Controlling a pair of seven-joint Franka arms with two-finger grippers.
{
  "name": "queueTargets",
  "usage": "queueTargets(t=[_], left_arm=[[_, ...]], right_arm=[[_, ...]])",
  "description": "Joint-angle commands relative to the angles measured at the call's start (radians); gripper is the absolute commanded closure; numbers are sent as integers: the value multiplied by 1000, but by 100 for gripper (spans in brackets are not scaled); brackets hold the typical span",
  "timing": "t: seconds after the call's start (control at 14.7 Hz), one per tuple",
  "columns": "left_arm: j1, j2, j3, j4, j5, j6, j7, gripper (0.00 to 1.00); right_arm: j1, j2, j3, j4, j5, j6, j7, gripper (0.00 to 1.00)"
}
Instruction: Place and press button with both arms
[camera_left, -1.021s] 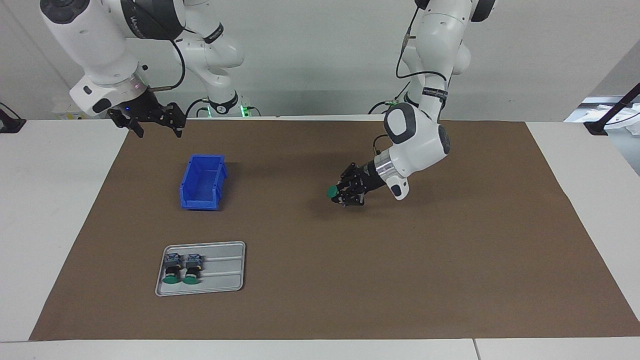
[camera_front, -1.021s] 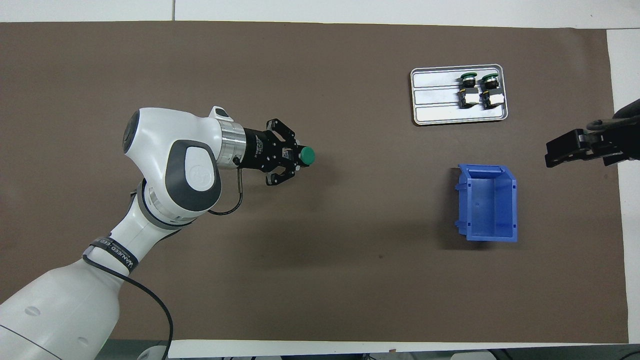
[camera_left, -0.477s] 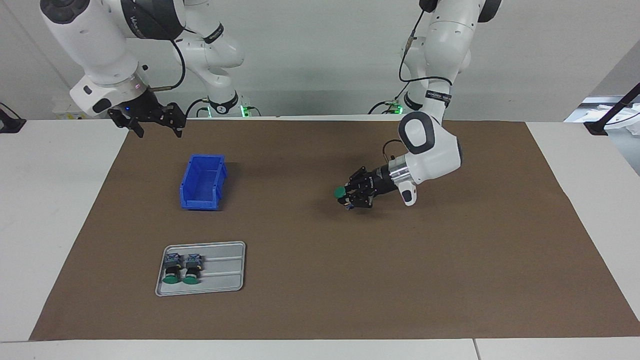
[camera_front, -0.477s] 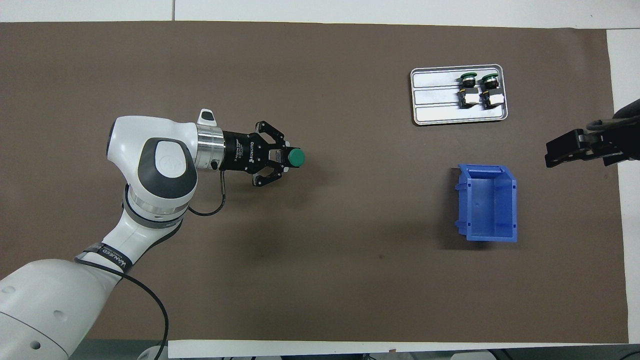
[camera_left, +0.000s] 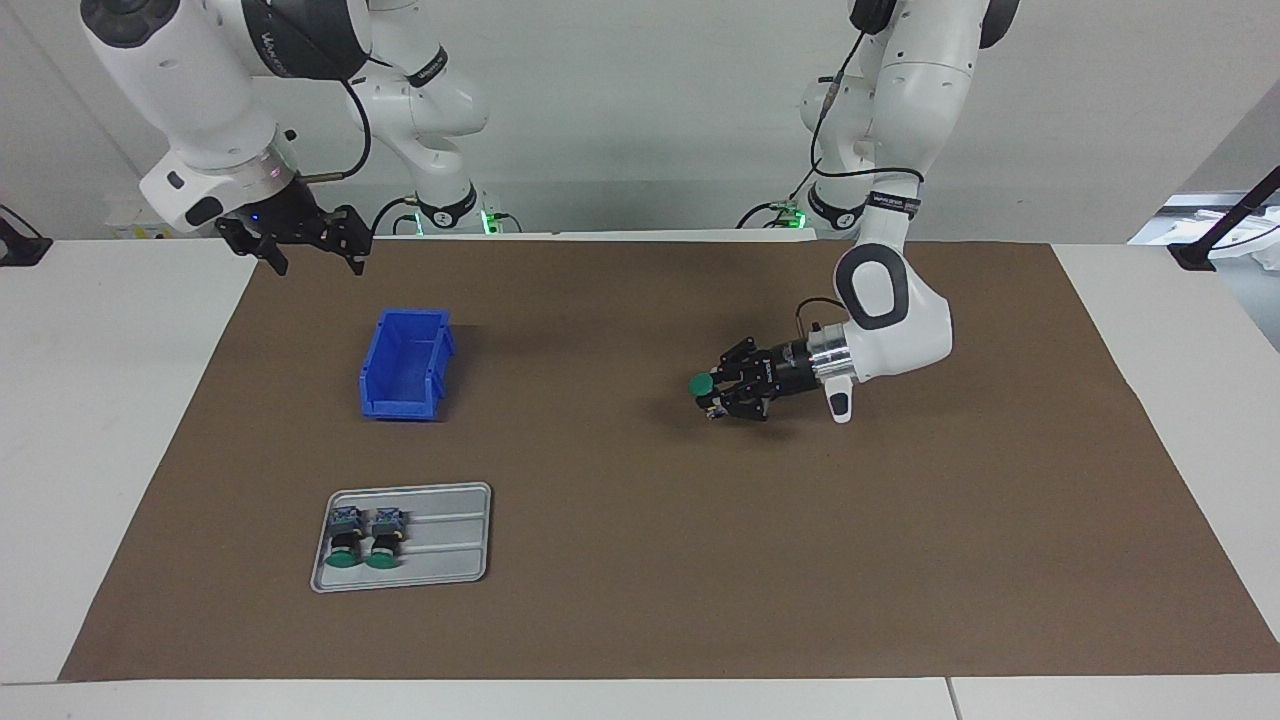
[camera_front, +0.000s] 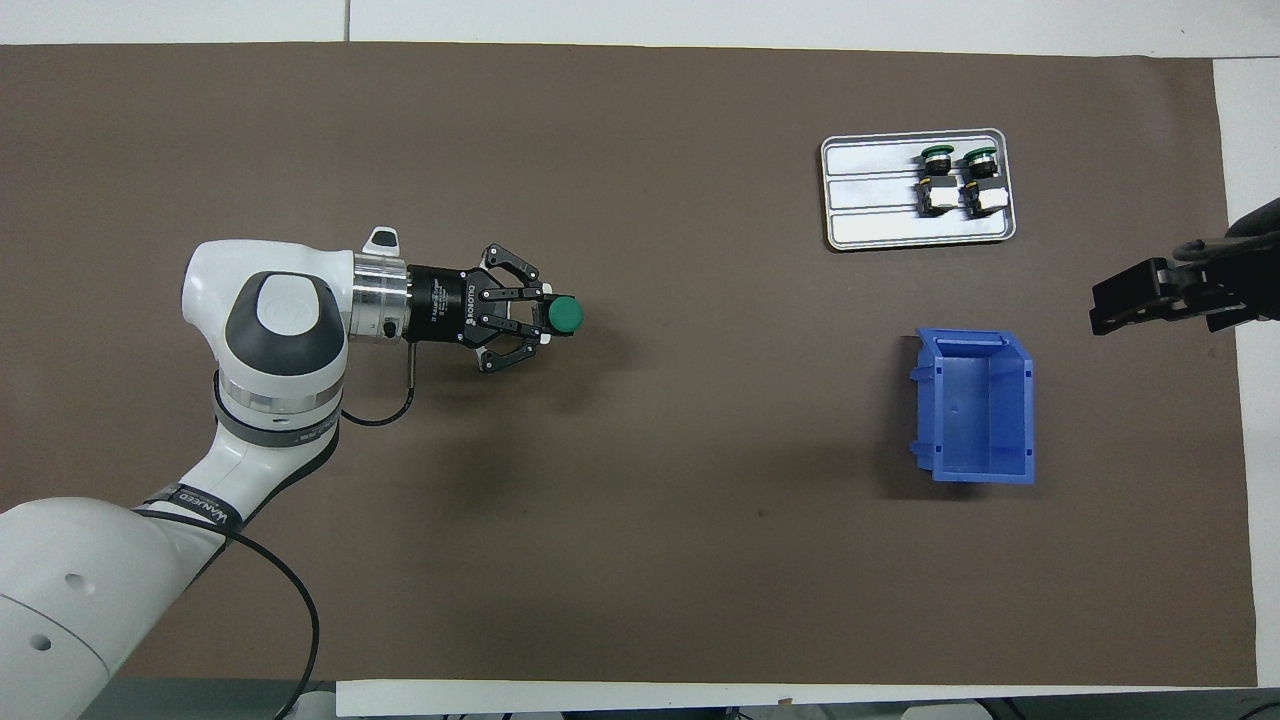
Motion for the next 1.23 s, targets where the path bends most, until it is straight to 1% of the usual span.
queueTargets(t=[0.0,0.14,0.27,0.48,0.68,0.95,1.16], left_arm=[[16,23,-4,-5,-41,-58,53,78],[54,37,-4,-7,-61,-89,64,78],[65,45,-2,-13,-66,-147,105,78],[86,66,-4,-26,-118,-163,139,78],[77,68,-4,-79,-204,-160,242,78],[68,68,-5,-83,-251,-157,245,78],[48,69,-5,-89,-256,-129,256,78]], right_arm=[[-9,-22,6,-23,6,2,-19,2],[-9,-22,6,-23,6,2,-19,2],[-9,-22,6,-23,6,2,-19,2],[-9,-22,6,-23,6,2,-19,2],[-9,-22,6,-23,6,2,-19,2],[-9,-22,6,-23,6,2,-19,2],[-9,-22,6,-23,6,2,-19,2]])
